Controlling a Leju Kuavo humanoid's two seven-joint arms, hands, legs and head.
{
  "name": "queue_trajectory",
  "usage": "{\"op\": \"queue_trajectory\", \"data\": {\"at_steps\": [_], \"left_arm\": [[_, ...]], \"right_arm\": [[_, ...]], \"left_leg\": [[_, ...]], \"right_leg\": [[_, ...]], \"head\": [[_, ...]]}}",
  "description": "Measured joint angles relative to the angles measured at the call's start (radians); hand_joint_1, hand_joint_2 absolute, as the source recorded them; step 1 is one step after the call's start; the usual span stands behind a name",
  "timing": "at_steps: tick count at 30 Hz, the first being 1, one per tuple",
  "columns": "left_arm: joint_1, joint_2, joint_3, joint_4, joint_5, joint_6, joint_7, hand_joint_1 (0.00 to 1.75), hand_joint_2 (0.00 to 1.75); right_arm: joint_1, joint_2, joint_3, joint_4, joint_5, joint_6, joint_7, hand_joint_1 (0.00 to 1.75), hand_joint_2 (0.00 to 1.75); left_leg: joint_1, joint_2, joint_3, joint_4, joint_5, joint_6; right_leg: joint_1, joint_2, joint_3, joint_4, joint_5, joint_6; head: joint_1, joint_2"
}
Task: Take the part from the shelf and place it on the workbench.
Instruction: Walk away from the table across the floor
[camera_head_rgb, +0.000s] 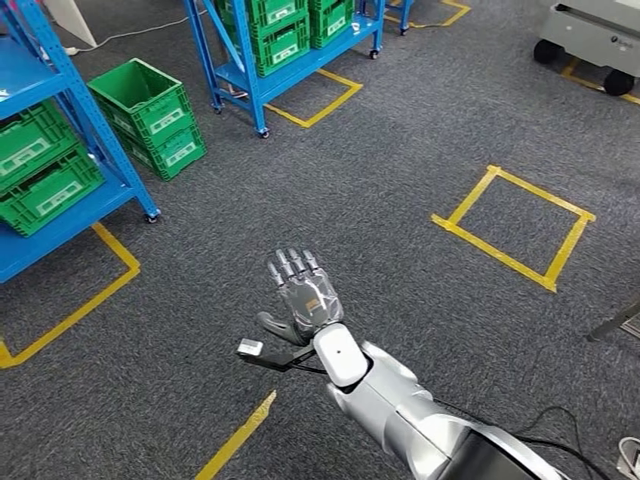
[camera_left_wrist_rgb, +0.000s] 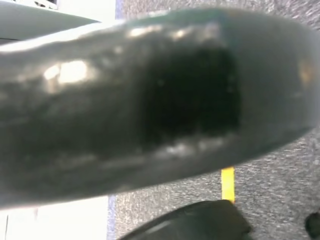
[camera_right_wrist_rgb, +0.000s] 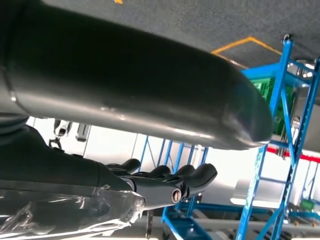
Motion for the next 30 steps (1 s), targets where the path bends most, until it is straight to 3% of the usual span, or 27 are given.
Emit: {"op": "queue_trajectory", "data": {"at_steps": [2, 4, 6, 7, 9, 11, 13, 15, 16, 18, 20, 22, 23, 25, 27, 29, 30], "left_arm": [[0.003, 0.001, 0.000, 0.000, 0.000, 0.002, 0.000, 0.00, 0.00], [0.000, -0.001, 0.000, 0.000, -0.001, 0.004, -0.001, 0.00, 0.00], [0.001, -0.003, 0.000, 0.000, -0.002, 0.004, -0.001, 0.00, 0.00], [0.003, -0.003, 0.000, 0.000, -0.002, 0.004, -0.001, 0.00, 0.00], [0.008, -0.003, 0.000, 0.000, -0.003, 0.005, -0.002, 0.00, 0.00], [0.009, -0.003, 0.000, 0.000, -0.003, 0.008, -0.004, 0.00, 0.00], [0.009, -0.003, 0.000, 0.000, -0.003, 0.010, -0.006, 0.00, 0.00], [0.014, -0.002, 0.000, 0.000, -0.003, 0.010, -0.006, 0.00, 0.00], [0.016, -0.002, 0.000, 0.000, -0.003, 0.011, -0.006, 0.00, 0.00], [0.017, -0.001, 0.000, 0.000, -0.002, 0.011, -0.006, 0.00, 0.00], [0.013, -0.001, 0.000, 0.000, -0.002, 0.011, -0.006, 0.00, 0.00], [0.014, -0.002, 0.000, 0.000, 0.001, 0.011, -0.007, 0.00, 0.00], [0.016, -0.002, 0.000, 0.000, 0.004, 0.012, -0.007, 0.00, 0.00], [0.020, -0.001, 0.000, 0.000, 0.013, 0.015, -0.009, 0.00, 0.00], [0.020, 0.000, 0.000, 0.000, 0.023, 0.018, -0.013, 0.00, 0.00], [0.018, 0.001, 0.000, 0.000, 0.031, 0.021, -0.015, 0.00, 0.00], [0.019, 0.002, 0.000, 0.000, 0.036, 0.021, -0.016, 0.00, 0.00]], "right_arm": [[0.004, -0.005, -0.022, 0.005, 0.007, -0.003, 0.003, 0.00, 0.00], [0.012, -0.017, -0.045, 0.011, 0.016, -0.008, 0.008, 0.00, 0.00], [0.027, -0.035, -0.070, 0.018, 0.022, -0.014, 0.015, 0.00, 0.00], [0.035, -0.041, -0.082, 0.022, 0.023, -0.016, 0.019, 0.00, 0.00], [0.043, -0.051, -0.100, 0.026, 0.023, -0.017, 0.027, 0.00, 0.00], [0.046, -0.057, -0.113, 0.027, 0.023, -0.019, 0.033, 0.00, 0.00], [0.052, -0.064, -0.125, 0.028, 0.024, -0.022, 0.036, 0.00, 0.00], [0.057, -0.069, -0.132, 0.028, 0.024, -0.024, 0.037, 0.00, 0.00], [0.058, -0.070, -0.135, 0.028, 0.024, -0.024, 0.037, 0.00, 0.00], [0.058, -0.071, -0.140, 0.029, 0.024, -0.025, 0.038, 0.00, 0.00], [0.062, -0.075, -0.149, 0.029, 0.024, -0.026, 0.040, 0.00, 0.00], [0.071, -0.082, -0.163, 0.030, 0.024, -0.025, 0.042, 0.00, 0.00], [0.076, -0.085, -0.172, 0.030, 0.024, -0.024, 0.043, 0.00, 0.00], [0.084, -0.090, -0.196, 0.030, 0.024, -0.021, 0.041, 0.00, 0.00], [0.092, -0.097, -0.227, 0.030, 0.024, -0.017, 0.035, 0.00, 0.00], [0.106, -0.108, -0.268, 0.030, 0.024, -0.014, 0.028, 0.00, 0.00], [0.115, -0.114, -0.291, 0.030, 0.024, -0.014, 0.025, 0.00, 0.00]], "left_leg": [[0.006, -0.022, 0.006, -0.008, 0.003, 0.010], [0.009, -0.046, 0.009, -0.011, 0.003, 0.018], [0.009, -0.074, 0.009, -0.010, 0.002, 0.022], [0.009, -0.089, 0.010, -0.009, 0.002, 0.022], [0.010, -0.116, 0.013, -0.007, 0.000, 0.020], [0.010, -0.139, 0.013, -0.003, -0.004, 0.012], [0.011, -0.161, 0.007, 0.000, -0.003, 0.002], [0.014, -0.179, 0.002, 0.000, -0.001, -0.007], [0.014, -0.172, 0.000, 0.004, -0.005, -0.012], [0.012, -0.128, -0.026, 0.057, -0.039, -0.021], [0.012, -0.076, -0.086, 0.179, -0.099, -0.028], [0.015, -0.059, -0.138, 0.281, -0.131, -0.031], [0.016, -0.056, -0.141, 0.288, -0.121, -0.031], [0.014, -0.037, -0.085, 0.184, -0.054, -0.023], [0.002, 0.014, -0.016, 0.058, -0.009, -0.006], [-0.010, 0.039, 0.006, 0.012, -0.009, 0.007], [-0.012, 0.029, 0.007, 0.007, -0.011, 0.011]], "right_leg": [[-0.004, 0.033, -0.015, 0.039, -0.027, 0.012], [-0.009, 0.088, -0.072, 0.157, -0.083, 0.019], [-0.010, 0.108, -0.139, 0.274, -0.119, 0.021], [-0.010, 0.110, -0.157, 0.292, -0.112, 0.021], [-0.011, 0.117, -0.137, 0.214, -0.044, 0.020], [-0.019, 0.162, -0.076, 0.076, 0.022, 0.019], [-0.023, 0.195, -0.042, 0.012, 0.038, 0.018], [-0.021, 0.180, -0.038, 0.009, 0.038, 0.010], [-0.021, 0.170, -0.037, 0.008, 0.039, 0.005], [-0.023, 0.147, -0.034, 0.005, 0.039, -0.007], [-0.020, 0.120, -0.033, 0.005, 0.036, -0.015], [-0.017, 0.091, -0.032, 0.005, 0.032, -0.018], [-0.016, 0.077, -0.030, 0.005, 0.030, -0.018], [-0.014, 0.054, -0.023, 0.005, 0.025, -0.016], [-0.010, 0.034, -0.015, 0.005, 0.018, -0.010], [-0.004, 0.011, -0.010, 0.005, 0.012, -0.001], [-0.002, -0.003, -0.006, 0.003, 0.009, 0.004]], "head": [[0.004, 0.000], [0.010, 0.000], [0.013, 0.000], [0.014, 0.000], [0.015, 0.000], [0.014, 0.000], [0.014, 0.000], [0.015, 0.000], [0.014, 0.000], [0.008, 0.000], [0.003, 0.000], [0.003, 0.000], [0.003, 0.000], [0.003, 0.000], [0.003, 0.000], [0.005, 0.000], [0.005, 0.000]]}}
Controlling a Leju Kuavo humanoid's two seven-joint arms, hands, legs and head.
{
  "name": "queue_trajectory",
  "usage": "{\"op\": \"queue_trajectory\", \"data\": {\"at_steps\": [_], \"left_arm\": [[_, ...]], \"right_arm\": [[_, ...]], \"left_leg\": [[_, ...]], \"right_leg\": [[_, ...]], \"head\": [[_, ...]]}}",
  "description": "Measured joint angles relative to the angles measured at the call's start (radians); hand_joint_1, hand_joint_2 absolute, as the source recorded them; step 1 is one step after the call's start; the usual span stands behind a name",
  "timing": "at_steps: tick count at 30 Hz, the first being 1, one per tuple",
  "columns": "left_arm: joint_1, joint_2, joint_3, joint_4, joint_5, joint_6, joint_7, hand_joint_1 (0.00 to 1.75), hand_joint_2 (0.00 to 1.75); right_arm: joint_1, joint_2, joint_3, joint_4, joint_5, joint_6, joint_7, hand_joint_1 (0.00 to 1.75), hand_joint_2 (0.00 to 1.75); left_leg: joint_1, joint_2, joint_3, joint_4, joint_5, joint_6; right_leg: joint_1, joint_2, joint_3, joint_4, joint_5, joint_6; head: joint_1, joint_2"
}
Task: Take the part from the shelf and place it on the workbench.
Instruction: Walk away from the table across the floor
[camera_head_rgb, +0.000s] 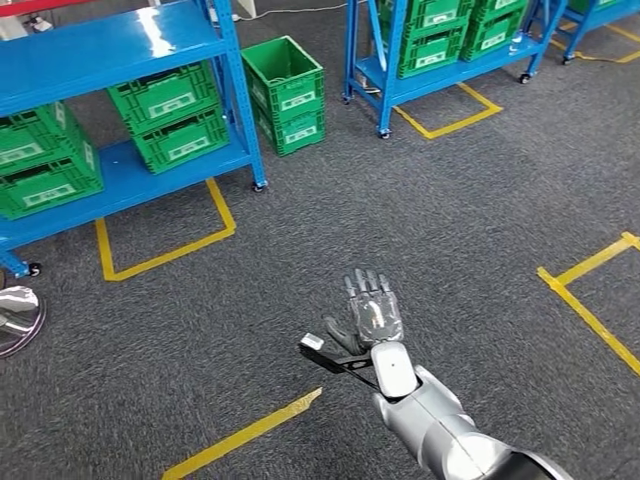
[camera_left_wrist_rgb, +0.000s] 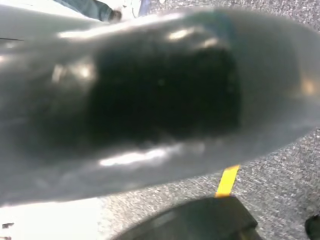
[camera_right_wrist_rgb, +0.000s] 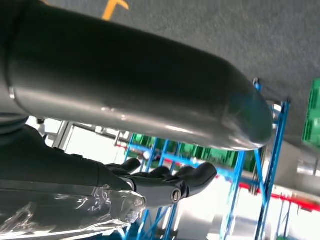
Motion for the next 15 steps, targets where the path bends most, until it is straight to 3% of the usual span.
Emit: {"op": "queue_trajectory", "data": {"at_steps": [1, 3, 5, 7, 8, 9, 10, 12, 14, 15], "left_arm": [[0.003, 0.000, 0.000, 0.000, 0.003, 0.000, -0.001, 0.00, 0.00], [0.008, 0.000, 0.000, 0.000, 0.011, 0.000, -0.002, 0.00, 0.00], [0.007, -0.002, 0.000, 0.000, 0.019, 0.000, -0.003, 0.00, 0.00], [0.007, -0.006, 0.000, 0.000, 0.027, 0.000, -0.005, 0.00, 0.00], [0.009, -0.007, 0.000, 0.000, 0.031, 0.001, -0.006, 0.00, 0.00], [0.012, -0.007, 0.000, 0.000, 0.034, 0.001, -0.008, 0.00, 0.00], [0.014, -0.007, 0.000, 0.000, 0.037, 0.003, -0.009, 0.00, 0.00], [0.016, -0.008, 0.000, 0.000, 0.039, 0.007, -0.013, 0.00, 0.00], [0.015, -0.008, 0.000, 0.000, 0.039, 0.009, -0.016, 0.00, 0.00], [0.016, -0.008, 0.000, 0.000, 0.040, 0.010, -0.017, 0.00, 0.00]], "right_arm": [[0.008, -0.005, -0.022, 0.000, 0.000, 0.000, -0.002, 0.00, 0.00], [0.022, -0.021, -0.071, 0.001, -0.002, 0.001, -0.007, 0.00, 0.00], [0.040, -0.047, -0.127, 0.006, -0.011, 0.001, -0.012, 0.00, 0.00], [0.071, -0.078, -0.191, 0.017, -0.033, 0.001, -0.017, 0.00, 0.00], [0.087, -0.092, -0.225, 0.022, -0.045, 0.001, -0.019, 0.00, 0.00], [0.102, -0.106, -0.259, 0.026, -0.055, 0.001, -0.019, 0.00, 0.00], [0.115, -0.118, -0.291, 0.031, -0.064, 0.001, -0.018, 0.00, 0.00], [0.139, -0.141, -0.352, 0.040, -0.079, 0.003, -0.014, 0.00, 0.00], [0.167, -0.157, -0.403, 0.051, -0.088, 0.007, -0.009, 0.00, 0.00], [0.180, -0.162, -0.423, 0.055, -0.091, 0.008, -0.007, 0.00, 0.00]], "left_leg": [[0.003, -0.013, 0.003, -0.004, 0.002, 0.004], [0.011, -0.038, 0.011, -0.013, 0.005, 0.012], [0.015, -0.066, 0.015, -0.016, 0.006, 0.020], [0.016, -0.100, 0.016, -0.016, 0.005, 0.025], [0.016, -0.117, 0.017, -0.015, 0.005, 0.025], [0.016, -0.133, 0.018, -0.015, 0.004, 0.025], [0.016, -0.146, 0.021, -0.014, 0.003, 0.023], [0.016, -0.170, 0.021, -0.009, -0.002, 0.016], [0.015, -0.190, 0.016, -0.005, -0.005, 0.006], [0.015, -0.199, 0.013, -0.004, -0.004, 0.001]], "right_leg": [[-0.001, -0.008, 0.002, -0.001, -0.005, 0.006], [-0.004, 0.026, -0.006, 0.030, -0.029, 0.017], [-0.008, 0.088, -0.061, 0.144, -0.084, 0.026], [-0.010, 0.112, -0.133, 0.271, -0.126, 0.032], [-0.011, 0.114, -0.152, 0.292, -0.121, 0.034], [-0.012, 0.116, -0.151, 0.273, -0.095, 0.034], [-0.014, 0.121, -0.131, 0.215, -0.054, 0.034], [-0.022, 0.163, -0.068, 0.071, 0.015, 0.034], [-0.027, 0.193, -0.032, 0.003, 0.033, 0.029], [-0.025, 0.190, -0.028, 0.001, 0.030, 0.025]], "head": [[0.001, 0.000], [0.004, 0.000], [0.010, 0.000], [0.013, 0.000], [0.013, 0.000], [0.014, 0.000], [0.014, 0.000], [0.014, 0.000], [0.015, 0.000], [0.015, 0.000]]}}
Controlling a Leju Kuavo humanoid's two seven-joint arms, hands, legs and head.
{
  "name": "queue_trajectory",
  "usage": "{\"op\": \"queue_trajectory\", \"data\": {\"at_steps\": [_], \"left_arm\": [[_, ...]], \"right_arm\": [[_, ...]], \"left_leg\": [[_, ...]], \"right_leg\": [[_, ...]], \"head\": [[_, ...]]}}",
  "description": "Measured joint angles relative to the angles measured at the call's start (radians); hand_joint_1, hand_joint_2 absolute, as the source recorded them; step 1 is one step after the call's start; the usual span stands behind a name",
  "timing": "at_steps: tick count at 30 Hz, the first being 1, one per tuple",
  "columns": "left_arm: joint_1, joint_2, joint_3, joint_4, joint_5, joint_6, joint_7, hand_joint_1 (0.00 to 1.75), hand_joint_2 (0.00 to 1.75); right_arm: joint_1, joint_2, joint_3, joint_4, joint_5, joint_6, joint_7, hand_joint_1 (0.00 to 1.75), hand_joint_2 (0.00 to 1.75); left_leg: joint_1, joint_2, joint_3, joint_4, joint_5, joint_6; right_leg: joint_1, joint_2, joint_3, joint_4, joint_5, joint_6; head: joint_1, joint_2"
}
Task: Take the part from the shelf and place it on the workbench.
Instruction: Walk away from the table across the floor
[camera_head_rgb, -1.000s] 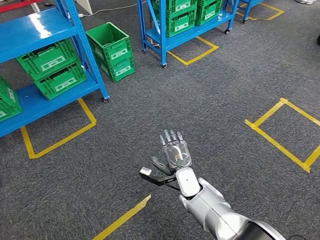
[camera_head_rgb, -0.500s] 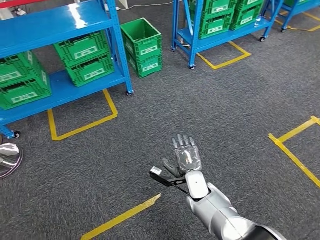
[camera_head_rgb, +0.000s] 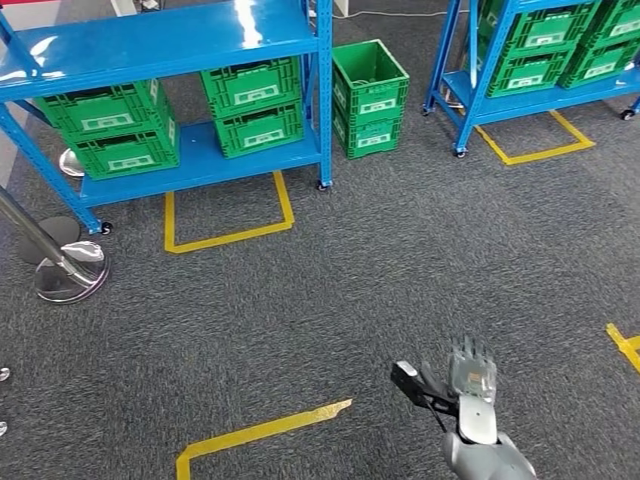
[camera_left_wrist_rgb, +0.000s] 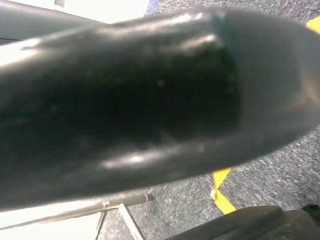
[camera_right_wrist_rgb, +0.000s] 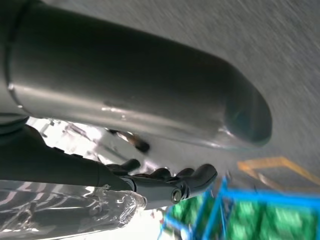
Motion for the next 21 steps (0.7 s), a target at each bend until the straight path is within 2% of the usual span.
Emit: {"op": "queue_trajectory", "data": {"at_steps": [1, 2, 3, 4, 5, 6, 7, 8, 9, 10, 11, 12, 13, 14, 15, 16, 17, 19, 20, 21], "left_arm": [[0.001, 0.001, 0.000, 0.000, 0.001, 0.000, 0.000, 0.00, 0.00], [0.003, 0.002, 0.000, 0.001, 0.001, 0.001, 0.000, 0.00, 0.00], [0.003, 0.002, 0.000, 0.001, 0.002, 0.001, -0.001, 0.00, 0.00], [0.002, 0.002, 0.000, 0.001, 0.002, 0.001, -0.001, 0.00, 0.00], [0.000, 0.001, 0.000, 0.001, 0.002, 0.001, -0.002, 0.00, 0.00], [-0.002, 0.001, 0.000, 0.001, 0.002, 0.001, -0.002, 0.00, 0.00], [-0.003, 0.001, 0.000, 0.001, 0.002, 0.001, -0.002, 0.00, 0.00], [-0.002, 0.001, 0.000, 0.001, 0.002, 0.001, -0.003, 0.00, 0.00], [-0.001, 0.001, 0.000, 0.001, 0.003, 0.001, -0.003, 0.00, 0.00], [0.001, 0.001, 0.000, 0.001, 0.003, 0.001, -0.004, 0.00, 0.00], [0.002, 0.002, 0.000, 0.001, 0.003, 0.001, -0.004, 0.00, 0.00], [0.001, 0.002, 0.000, 0.001, 0.003, 0.001, -0.004, 0.00, 0.00], [-0.001, 0.003, 0.000, 0.001, 0.004, 0.001, -0.004, 0.00, 0.00], [-0.004, 0.003, 0.000, 0.001, 0.005, 0.002, -0.005, 0.00, 0.00], [-0.005, 0.004, 0.000, 0.001, 0.007, 0.002, -0.005, 0.00, 0.00], [-0.005, 0.003, 0.000, 0.001, 0.010, 0.002, -0.005, 0.00, 0.00], [-0.002, 0.003, 0.000, 0.001, 0.014, 0.002, -0.006, 0.00, 0.00], [0.000, 0.003, 0.000, 0.001, 0.020, 0.001, -0.008, 0.00, 0.00], [0.000, 0.002, 0.000, 0.001, 0.022, 0.001, -0.010, 0.00, 0.00], [-0.002, 0.001, 0.000, 0.001, 0.024, 0.001, -0.013, 0.00, 0.00]], "right_arm": [[0.011, -0.003, -0.017, 0.003, -0.002, 0.001, 0.002, 0.00, 0.00], [0.018, -0.006, -0.030, 0.006, -0.003, 0.001, 0.003, 0.00, 0.00], [0.023, -0.008, -0.042, 0.008, -0.004, 0.002, 0.004, 0.00, 0.00], [0.027, -0.011, -0.053, 0.010, -0.006, 0.005, 0.005, 0.00, 0.00], [0.033, -0.014, -0.065, 0.013, -0.009, 0.010, 0.007, 0.00, 0.00], [0.042, -0.018, -0.077, 0.016, -0.014, 0.016, 0.008, 0.00, 0.00], [0.052, -0.021, -0.090, 0.019, -0.019, 0.021, 0.009, 0.00, 0.00], [0.062, -0.024, -0.102, 0.022, -0.025, 0.024, 0.008, 0.00, 0.00], [0.071, -0.027, -0.115, 0.024, -0.029, 0.025, 0.007, 0.00, 0.00], [0.078, -0.029, -0.126, 0.026, -0.031, 0.025, 0.005, 0.00, 0.00], [0.083, -0.030, -0.134, 0.027, -0.033, 0.025, 0.004, 0.00, 0.00], [0.087, -0.030, -0.141, 0.029, -0.034, 0.025, 0.003, 0.00, 0.00], [0.089, -0.031, -0.148, 0.030, -0.036, 0.027, 0.002, 0.00, 0.00], [0.092, -0.032, -0.156, 0.032, -0.040, 0.032, 0.002, 0.00, 0.00], [0.095, -0.033, -0.165, 0.034, -0.045, 0.038, 0.002, 0.00, 0.00], [0.100, -0.034, -0.177, 0.035, -0.050, 0.045, 0.000, 0.00, 0.00], [0.106, -0.034, -0.189, 0.036, -0.055, 0.052, -0.003, 0.00, 0.00], [0.124, -0.035, -0.219, 0.040, -0.064, 0.064, -0.011, 0.00, 0.00], [0.138, -0.035, -0.235, 0.044, -0.067, 0.071, -0.014, 0.00, 0.00], [0.152, -0.036, -0.250, 0.048, -0.070, 0.079, -0.015, 0.00, 0.00]], "left_leg": [[0.001, -0.008, -0.002, -0.001, 0.000, -0.004], [0.001, -0.001, -0.004, 0.004, -0.005, -0.009], [0.000, 0.019, -0.013, 0.023, -0.019, -0.014], [0.000, 0.047, -0.031, 0.063, -0.044, -0.020], [0.001, 0.079, -0.059, 0.122, -0.077, -0.025], [0.003, 0.099, -0.093, 0.191, -0.109, -0.029], [0.005, 0.108, -0.123, 0.249, -0.131, -0.032], [0.007, 0.112, -0.138, 0.280, -0.135, -0.033], [0.007, 0.115, -0.135, 0.274, -0.120, -0.032], [0.007, 0.121, -0.111, 0.229, -0.088, -0.029], [0.005, 0.135, -0.073, 0.161, -0.051, -0.022], [-0.001, 0.158, -0.036, 0.093, -0.027, -0.013], [-0.006, 0.177, -0.009, 0.042, -0.012, -0.005], [-0.011, 0.189, 0.005, 0.015, -0.010, 0.002], [-0.015, 0.189, 0.007, 0.007, -0.014, 0.006], [-0.014, 0.178, 0.008, 0.004, -0.013, 0.010], [-0.012, 0.167, 0.010, -0.001, -0.010, 0.013], [-0.005, 0.144, 0.017, -0.011, -0.004, 0.022], [-0.002, 0.132, 0.018, -0.013, -0.003, 0.025], [-0.001, 0.119, 0.018, -0.013, -0.003, 0.028]], "right_leg": [[-0.001, -0.011, 0.000, 0.000, 0.001, -0.006], [-0.001, -0.019, 0.002, -0.001, 0.001, -0.012], [-0.003, -0.030, 0.004, -0.003, 0.001, -0.019], [-0.004, -0.042, 0.005, -0.004, 0.000, -0.025], [-0.002, -0.055, 0.007, -0.005, -0.002, -0.029], [0.000, -0.069, 0.009, -0.005, -0.004, -0.032], [0.002, -0.085, 0.010, -0.004, -0.007, -0.033], [0.004, -0.099, 0.012, -0.004, -0.009, -0.034], [0.005, -0.113, 0.015, -0.004, -0.012, -0.033], [0.006, -0.125, 0.019, -0.004, -0.015, -0.033], [0.008, -0.135, 0.023, -0.005, -0.018, -0.032], [0.011, -0.145, 0.028, -0.004, -0.021, -0.029], [0.014, -0.154, 0.031, -0.004, -0.024, -0.025], [0.016, -0.163, 0.033, -0.004, -0.027, -0.021], [0.018, -0.173, 0.035, -0.005, -0.029, -0.016], [0.018, -0.184, 0.039, -0.007, -0.031, -0.011], [0.016, -0.180, 0.042, -0.006, -0.035, -0.006], [0.012, -0.138, 0.026, 0.037, -0.066, 0.004], [0.009, -0.108, -0.001, 0.091, -0.094, 0.008], [0.007, -0.089, -0.033, 0.157, -0.125, 0.011]], "head": [[0.000, 0.000], [0.000, 0.000], [-0.004, 0.000], [-0.008, 0.000], [-0.011, 0.000], [-0.014, 0.000], [-0.013, 0.000], [-0.014, 0.000], [-0.014, 0.000], [-0.014, 0.000], [-0.014, 0.000], [-0.013, 0.000], [-0.013, 0.000], [-0.012, 0.000], [-0.012, 0.000], [-0.012, 0.000], [-0.012, 0.000], [-0.009, 0.000], [-0.006, 0.000], [-0.004, 0.000]]}}
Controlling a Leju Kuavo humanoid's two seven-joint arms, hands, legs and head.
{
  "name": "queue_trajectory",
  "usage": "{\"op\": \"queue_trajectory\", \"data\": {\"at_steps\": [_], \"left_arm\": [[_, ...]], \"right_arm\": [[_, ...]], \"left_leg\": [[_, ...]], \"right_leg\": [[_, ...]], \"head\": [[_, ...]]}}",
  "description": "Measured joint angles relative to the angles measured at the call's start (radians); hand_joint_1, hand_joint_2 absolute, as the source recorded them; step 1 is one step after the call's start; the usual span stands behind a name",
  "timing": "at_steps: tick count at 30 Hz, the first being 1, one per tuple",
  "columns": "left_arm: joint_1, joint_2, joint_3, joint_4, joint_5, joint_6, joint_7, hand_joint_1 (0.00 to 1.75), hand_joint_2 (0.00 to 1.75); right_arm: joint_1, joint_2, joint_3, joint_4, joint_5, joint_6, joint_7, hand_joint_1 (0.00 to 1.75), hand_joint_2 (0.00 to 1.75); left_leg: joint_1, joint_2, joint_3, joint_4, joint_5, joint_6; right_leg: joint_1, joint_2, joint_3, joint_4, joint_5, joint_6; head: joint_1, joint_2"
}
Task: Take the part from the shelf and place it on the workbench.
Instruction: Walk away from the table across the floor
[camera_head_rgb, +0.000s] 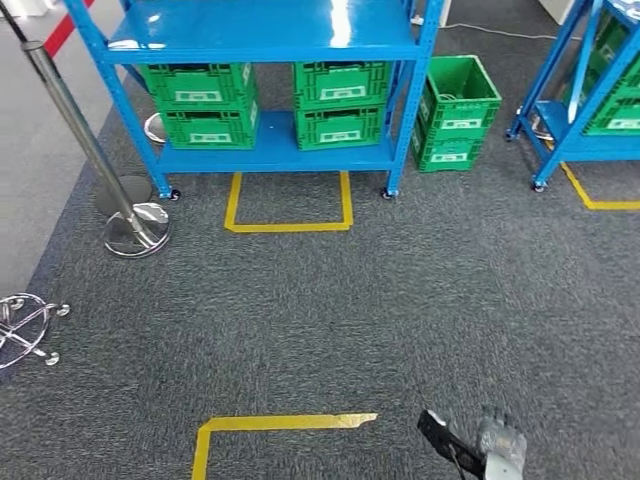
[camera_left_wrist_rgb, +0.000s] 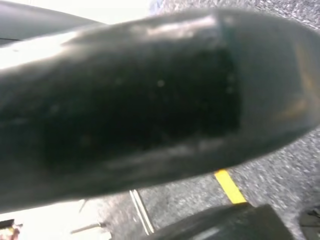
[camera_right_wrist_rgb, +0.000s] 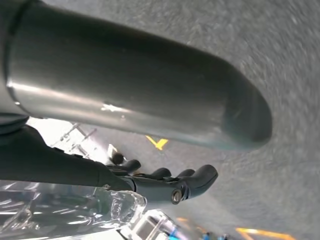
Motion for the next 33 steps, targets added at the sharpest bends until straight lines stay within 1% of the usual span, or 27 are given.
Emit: {"op": "queue_trajectory", "data": {"at_steps": [1, 2, 3, 4, 5, 7, 8, 9, 11, 12, 13, 15, 16, 17, 18, 19, 20, 21, 22, 24, 25, 26, 27, 29, 31, 32, 33], "left_arm": [[0.000, -0.001, 0.000, 0.000, 0.002, 0.000, -0.002, 0.00, 0.00], [0.001, -0.002, 0.000, 0.000, 0.003, -0.001, -0.004, 0.00, 0.00], [0.003, -0.002, 0.000, 0.000, 0.004, -0.002, -0.005, 0.00, 0.00], [0.005, -0.003, 0.000, 0.000, 0.004, -0.003, -0.006, 0.00, 0.00], [0.006, -0.003, 0.000, 0.000, 0.004, -0.003, -0.006, 0.00, 0.00], [0.006, -0.003, 0.000, 0.000, 0.004, -0.003, -0.006, 0.00, 0.00], [0.005, -0.003, 0.000, 0.000, 0.004, -0.003, -0.006, 0.00, 0.00], [0.005, -0.003, 0.000, 0.000, 0.004, -0.003, -0.006, 0.00, 0.00], [0.007, -0.002, 0.000, 0.000, 0.004, -0.003, -0.006, 0.00, 0.00], [0.008, -0.001, 0.000, 0.000, 0.004, -0.003, -0.006, 0.00, 0.00], [0.008, -0.001, 0.000, 0.000, 0.004, -0.003, -0.006, 0.00, 0.00], [0.005, -0.001, 0.000, 0.000, 0.004, -0.003, -0.006, 0.00, 0.00], [0.004, -0.001, 0.000, 0.000, 0.004, -0.004, -0.006, 0.00, 0.00], [0.004, -0.001, 0.000, 0.000, 0.004, -0.004, -0.007, 0.00, 0.00], [0.005, -0.001, 0.000, 0.000, 0.004, -0.004, -0.008, 0.00, 0.00], [0.006, -0.001, 0.000, 0.000, 0.004, -0.005, -0.009, 0.00, 0.00], [0.008, -0.001, 0.000, 0.000, 0.004, -0.006, -0.011, 0.00, 0.00], [0.008, -0.001, 0.000, 0.000, 0.004, -0.006, -0.014, 0.00, 0.00], [0.006, 0.000, 0.000, 0.000, 0.003, -0.006, -0.016, 0.00, 0.00], [0.001, 0.001, 0.000, 0.000, 0.001, -0.009, -0.020, 0.00, 0.00], [0.000, 0.001, 0.000, 0.000, 0.000, -0.011, -0.021, 0.00, 0.00], [0.002, 0.001, 0.000, 0.000, -0.002, -0.014, -0.022, 0.00, 0.00], [0.004, 0.001, 0.000, 0.000, -0.003, -0.015, -0.023, 0.00, 0.00], [0.006, 0.000, 0.000, 0.000, -0.005, -0.018, -0.029, 0.00, 0.00], [0.003, -0.003, 0.000, 0.000, -0.006, -0.018, -0.046, 0.00, 0.00], [0.001, -0.006, 0.000, 0.000, -0.006, -0.018, -0.055, 0.00, 0.00], [0.002, -0.008, 0.000, 0.000, -0.006, -0.018, -0.062, 0.00, 0.00]], "right_arm": [[0.015, 0.000, -0.014, 0.005, -0.002, 0.009, 0.000, 0.00, 0.00], [0.030, -0.001, -0.026, 0.008, -0.004, 0.017, 0.001, 0.00, 0.00], [0.042, -0.001, -0.036, 0.011, -0.006, 0.024, 0.001, 0.00, 0.00], [0.051, -0.001, -0.046, 0.013, -0.008, 0.030, 0.001, 0.00, 0.00], [0.059, -0.001, -0.055, 0.015, -0.011, 0.036, 0.000, 0.00, 0.00], [0.068, 0.000, -0.076, 0.019, -0.026, 0.050, -0.007, 0.00, 0.00], [0.072, 0.000, -0.087, 0.022, -0.036, 0.058, -0.012, 0.00, 0.00], [0.077, 0.002, -0.098, 0.024, -0.047, 0.065, -0.018, 0.00, 0.00], [0.085, 0.006, -0.117, 0.027, -0.060, 0.073, -0.027, 0.00, 0.00], [0.088, 0.008, -0.125, 0.027, -0.062, 0.074, -0.030, 0.00, 0.00], [0.089, 0.010, -0.131, 0.028, -0.063, 0.074, -0.032, 0.00, 0.00], [0.094, 0.012, -0.145, 0.028, -0.069, 0.076, -0.035, 0.00, 0.00], [0.097, 0.012, -0.153, 0.029, -0.079, 0.081, -0.037, 0.00, 0.00], [0.100, 0.012, -0.163, 0.030, -0.092, 0.088, -0.042, 0.00, 0.00], [0.102, 0.012, -0.174, 0.031, -0.109, 0.098, -0.049, 0.00, 0.00], [0.104, 0.012, -0.188, 0.032, -0.126, 0.110, -0.057, 0.00, 0.00], [0.107, 0.014, -0.201, 0.033, -0.141, 0.122, -0.065, 0.00, 0.00], [0.110, 0.016, -0.215, 0.033, -0.154, 0.134, -0.072, 0.00, 0.00], [0.115, 0.019, -0.228, 0.034, -0.165, 0.145, -0.079, 0.00, 0.00], [0.126, 0.024, -0.256, 0.037, -0.187, 0.163, -0.087, 0.00, 0.00], [0.130, 0.026, -0.268, 0.038, -0.197, 0.169, -0.090, 0.00, 0.00], [0.132, 0.028, -0.279, 0.039, -0.207, 0.175, -0.092, 0.00, 0.00], [0.132, 0.030, -0.288, 0.039, -0.215, 0.179, -0.095, 0.00, 0.00], [0.132, 0.036, -0.313, 0.039, -0.236, 0.189, -0.111, 0.00, 0.00], [0.137, 0.041, -0.346, 0.041, -0.267, 0.198, -0.134, 0.00, 0.00], [0.139, 0.043, -0.363, 0.043, -0.281, 0.201, -0.143, 0.00, 0.00], [0.140, 0.045, -0.380, 0.044, -0.293, 0.203, -0.148, 0.00, 0.00]], "left_leg": [[0.000, -0.014, 0.000, 0.000, 0.000, 0.002], [0.000, -0.028, 0.000, 0.001, -0.001, 0.002], [0.001, -0.041, 0.001, 0.001, -0.001, 0.001], [0.001, -0.055, 0.002, 0.002, -0.002, 0.000], [0.003, -0.067, 0.004, 0.003, -0.004, -0.003], [0.002, -0.089, 0.004, 0.009, -0.009, -0.013], [0.002, -0.098, 0.002, 0.012, -0.010, -0.019], [0.002, -0.107, -0.001, 0.014, -0.010, -0.025], [0.005, -0.123, -0.005, 0.016, -0.009, -0.034], [0.006, -0.113, -0.009, 0.025, -0.017, -0.039], [0.005, -0.094, -0.020, 0.049, -0.034, -0.044], [0.006, -0.037, -0.073, 0.160, -0.096, -0.053], [0.008, -0.020, -0.108, 0.230, -0.127, -0.056], [0.009, -0.011, -0.135, 0.285, -0.145, -0.057], [0.010, -0.007, -0.146, 0.308, -0.145, -0.057], [0.010, -0.004, -0.136, 0.290, -0.125, -0.054], [0.009, 0.002, -0.110, 0.241, -0.094, -0.049], [0.005, 0.016, -0.073, 0.175, -0.059, -0.041], [-0.001, 0.041, -0.037, 0.108, -0.038, -0.032], [-0.013, 0.074, 0.002, 0.035, -0.025, -0.018], [-0.016, 0.077, 0.004, 0.025, -0.029, -0.014], [-0.016, 0.066, 0.003, 0.023, -0.028, -0.012], [-0.013, 0.056, 0.005, 0.019, -0.025, -0.010], [-0.006, 0.039, 0.011, 0.009, -0.019, -0.002], [-0.003, 0.022, 0.012, 0.006, -0.017, 0.004], [-0.003, 0.012, 0.012, 0.006, -0.017, 0.006], [-0.003, 0.003, 0.012, 0.006, -0.017, 0.006]], "right_leg": [[-0.001, 0.008, -0.036, 0.067, -0.025, 0.003], [-0.001, 0.011, -0.063, 0.111, -0.035, 0.005], [-0.002, 0.012, -0.073, 0.118, -0.023, 0.006], [-0.003, 0.014, -0.066, 0.089, 0.006, 0.007], [-0.006, 0.023, -0.040, 0.025, 0.047, 0.009], [-0.015, 0.066, 0.022, -0.105, 0.101, 0.010], [-0.018, 0.082, 0.042, -0.142, 0.110, 0.007], [-0.018, 0.090, 0.051, -0.153, 0.107, 0.002], [-0.015, 0.069, 0.055, -0.154, 0.108, -0.012], [-0.015, 0.059, 0.057, -0.155, 0.109, -0.019], [-0.016, 0.047, 0.059, -0.157, 0.108, -0.027], [-0.013, 0.021, 0.061, -0.158, 0.106, -0.038], [-0.010, 0.006, 0.062, -0.158, 0.104, -0.041], [-0.008, -0.008, 0.062, -0.158, 0.102, -0.042], [-0.006, -0.022, 0.063, -0.158, 0.101, -0.043], [-0.005, -0.034, 0.065, -0.158, 0.100, -0.043], [-0.003, -0.046, 0.067, -0.158, 0.098, -0.043], [-0.001, -0.056, 0.071, -0.158, 0.096, -0.041], [0.002, -0.068, 0.074, -0.158, 0.093, -0.039], [0.007, -0.090, 0.079, -0.157, 0.087, -0.030], [0.008, -0.101, 0.082, -0.158, 0.085, -0.026], [0.007, -0.111, 0.085, -0.159, 0.083, -0.021], [0.006, -0.110, 0.087, -0.158, 0.079, -0.016], [0.003, -0.069, 0.070, -0.118, 0.050, -0.007], [0.000, -0.013, 0.013, -0.003, -0.011, -0.002], [0.000, 0.002, -0.023, 0.065, -0.037, -0.001], [0.000, 0.008, -0.050, 0.111, -0.047, 0.000]], "head": [[0.001, 0.000], [0.002, 0.000], [0.002, 0.000], [0.001, 0.000], [0.001, 0.000], [0.002, 0.000], [0.003, 0.000], [0.003, 0.000], [0.004, 0.000], [0.003, 0.000], [-0.001, 0.000], [-0.007, 0.000], [-0.008, 0.000], [-0.008, 0.000], [-0.008, 0.000], [-0.008, 0.000], [-0.008, 0.000], [-0.008, 0.000], [-0.008, 0.000], [-0.007, 0.000], [-0.006, 0.000], [-0.007, 0.000], [-0.007, 0.000], [-0.003, 0.000], [0.004, 0.000], [0.007, 0.000], [0.007, 0.000]]}}
